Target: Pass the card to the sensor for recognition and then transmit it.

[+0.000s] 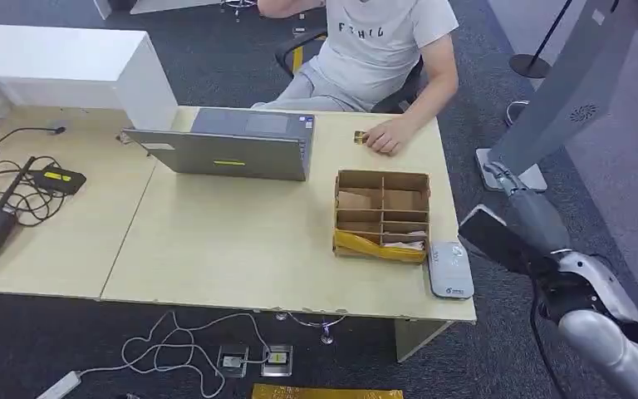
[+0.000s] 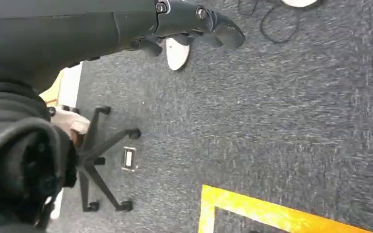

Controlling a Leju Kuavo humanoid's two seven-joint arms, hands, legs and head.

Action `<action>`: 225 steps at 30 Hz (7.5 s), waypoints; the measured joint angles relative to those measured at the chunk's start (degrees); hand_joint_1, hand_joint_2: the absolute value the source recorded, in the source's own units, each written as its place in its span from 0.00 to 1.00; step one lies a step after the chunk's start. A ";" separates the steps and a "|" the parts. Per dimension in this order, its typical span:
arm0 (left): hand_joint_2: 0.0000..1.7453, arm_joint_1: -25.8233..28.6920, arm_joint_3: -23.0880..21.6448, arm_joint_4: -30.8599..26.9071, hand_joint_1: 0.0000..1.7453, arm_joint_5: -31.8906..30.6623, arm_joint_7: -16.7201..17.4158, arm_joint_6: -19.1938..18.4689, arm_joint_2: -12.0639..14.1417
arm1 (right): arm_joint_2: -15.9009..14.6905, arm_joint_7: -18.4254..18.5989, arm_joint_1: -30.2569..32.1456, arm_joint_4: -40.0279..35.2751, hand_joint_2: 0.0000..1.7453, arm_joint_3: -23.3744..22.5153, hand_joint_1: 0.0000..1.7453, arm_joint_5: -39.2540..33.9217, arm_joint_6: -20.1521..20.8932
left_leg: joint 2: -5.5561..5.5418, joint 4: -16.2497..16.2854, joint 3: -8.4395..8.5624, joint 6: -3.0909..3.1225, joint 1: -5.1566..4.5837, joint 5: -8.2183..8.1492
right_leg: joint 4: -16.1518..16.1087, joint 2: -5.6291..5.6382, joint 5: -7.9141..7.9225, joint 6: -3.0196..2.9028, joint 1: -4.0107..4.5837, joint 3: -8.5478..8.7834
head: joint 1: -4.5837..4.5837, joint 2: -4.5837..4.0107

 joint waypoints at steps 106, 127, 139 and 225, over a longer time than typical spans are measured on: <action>0.00 -0.37 -1.49 0.00 0.00 1.84 1.05 -1.57 -0.33 | 25.07 -10.95 1.20 29.03 1.00 5.42 0.00 32.86 -12.31 | 0.00 -0.02 -0.04 -0.01 0.01 0.00 | 0.01 0.00 -0.01 0.00 0.01 -0.01 | 0.00 0.00; 0.00 -0.38 -2.03 0.00 0.00 1.84 0.63 -1.53 -0.20 | 27.43 -10.95 -0.97 33.40 1.00 5.36 0.00 34.21 -11.00 | 0.00 -0.02 -0.03 -0.01 0.01 0.00 | 0.02 0.00 -0.01 0.00 0.01 0.00 | 0.02 0.00; 0.00 -0.37 -2.23 0.00 0.00 1.97 0.63 -1.44 -0.20 | 28.00 -11.06 -2.08 35.50 1.00 5.23 0.00 34.21 -10.30 | 0.03 -0.02 -0.03 -0.01 0.01 0.00 | 0.02 0.03 0.00 0.00 0.01 -0.02 | 0.00 0.00; 0.00 -0.36 -4.48 0.00 0.00 2.95 0.55 -1.29 -0.35 | 28.37 -10.91 -2.47 26.36 1.00 -5.77 1.00 43.70 -10.47 | 0.14 -0.01 0.01 -0.01 0.01 0.00 | 0.02 0.11 0.00 0.00 0.01 -0.01 | 0.00 0.00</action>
